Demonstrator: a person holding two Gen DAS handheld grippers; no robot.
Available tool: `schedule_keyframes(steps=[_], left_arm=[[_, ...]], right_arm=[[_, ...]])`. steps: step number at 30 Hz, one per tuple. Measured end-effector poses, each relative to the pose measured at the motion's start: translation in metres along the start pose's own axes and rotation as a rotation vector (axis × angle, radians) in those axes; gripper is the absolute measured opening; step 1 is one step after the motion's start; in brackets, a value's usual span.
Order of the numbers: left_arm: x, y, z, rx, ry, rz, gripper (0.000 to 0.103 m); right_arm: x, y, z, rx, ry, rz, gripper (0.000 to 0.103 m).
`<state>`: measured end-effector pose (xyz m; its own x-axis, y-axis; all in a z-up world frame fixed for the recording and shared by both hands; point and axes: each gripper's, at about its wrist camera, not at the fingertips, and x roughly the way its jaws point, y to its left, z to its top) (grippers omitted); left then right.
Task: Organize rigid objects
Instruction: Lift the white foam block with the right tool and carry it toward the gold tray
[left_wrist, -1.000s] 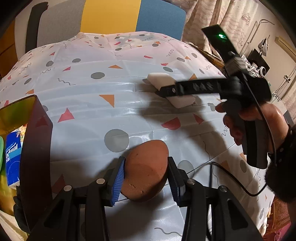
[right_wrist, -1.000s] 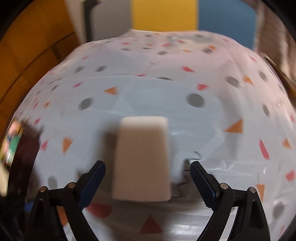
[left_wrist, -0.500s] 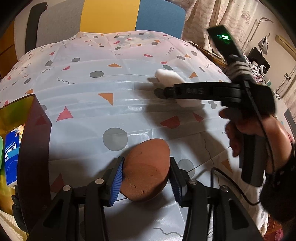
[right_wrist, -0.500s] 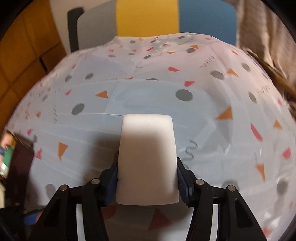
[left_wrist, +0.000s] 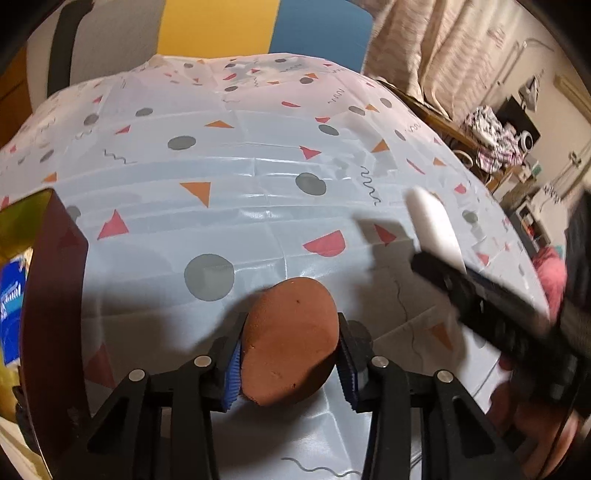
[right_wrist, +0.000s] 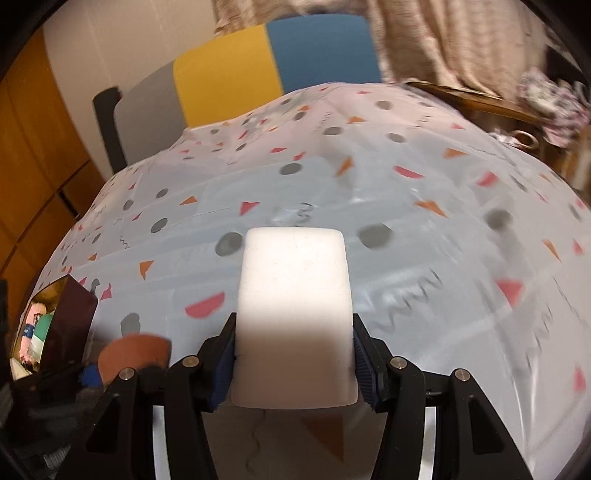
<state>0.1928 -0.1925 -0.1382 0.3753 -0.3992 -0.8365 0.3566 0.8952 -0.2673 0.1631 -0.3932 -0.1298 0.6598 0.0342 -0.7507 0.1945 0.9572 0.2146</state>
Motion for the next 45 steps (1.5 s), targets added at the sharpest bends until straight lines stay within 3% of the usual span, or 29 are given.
schedule_keyframes(steps=[8,13,22,31,35,42,45], left_arm=[[-0.025,-0.016,-0.007,0.002,-0.031,-0.056,0.042],[-0.059,-0.023,-0.014,0.034,-0.082,-0.017,0.042],[-0.097,-0.008,-0.029,0.034,-0.131,0.049,0.042],[-0.142,0.033,-0.058,-0.01,-0.175,0.04,0.042],[-0.158,0.07,-0.077,-0.091,-0.18,0.05,0.042],[-0.155,0.106,-0.1,-0.159,-0.142,0.059,0.043],[-0.148,0.11,-0.106,-0.163,-0.107,0.03,0.046]], right_arm=[[-0.02,0.011,-0.035,-0.011,-0.084,-0.043,0.056],[-0.027,0.023,-0.04,-0.068,-0.151,-0.056,0.056],[-0.029,0.033,-0.045,-0.117,-0.174,-0.081,0.056],[-0.03,0.031,-0.046,-0.111,-0.184,-0.085,0.056],[-0.034,0.035,-0.047,-0.129,-0.205,-0.093,0.056],[-0.035,0.036,-0.048,-0.139,-0.213,-0.103,0.056],[-0.037,0.037,-0.048,-0.148,-0.222,-0.098,0.056]])
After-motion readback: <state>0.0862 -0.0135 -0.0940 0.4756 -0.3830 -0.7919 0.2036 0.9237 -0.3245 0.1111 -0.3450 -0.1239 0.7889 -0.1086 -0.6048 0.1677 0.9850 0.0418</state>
